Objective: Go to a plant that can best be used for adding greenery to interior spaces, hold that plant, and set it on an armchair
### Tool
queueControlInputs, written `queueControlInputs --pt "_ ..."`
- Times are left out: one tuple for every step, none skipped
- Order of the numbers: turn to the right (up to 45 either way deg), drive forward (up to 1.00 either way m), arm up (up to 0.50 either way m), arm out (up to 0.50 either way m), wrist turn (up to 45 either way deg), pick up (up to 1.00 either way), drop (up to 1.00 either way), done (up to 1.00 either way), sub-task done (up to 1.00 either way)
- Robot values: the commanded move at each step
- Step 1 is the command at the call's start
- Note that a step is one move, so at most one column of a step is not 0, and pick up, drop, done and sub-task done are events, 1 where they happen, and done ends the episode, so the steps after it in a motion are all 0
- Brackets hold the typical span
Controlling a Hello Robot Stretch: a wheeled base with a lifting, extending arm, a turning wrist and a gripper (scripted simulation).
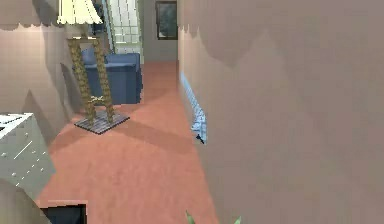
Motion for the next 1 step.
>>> queueControlInputs --pt "-30.0 0.0 0.0 0.0 0.0 0.0 0.0 0.0 0.0"
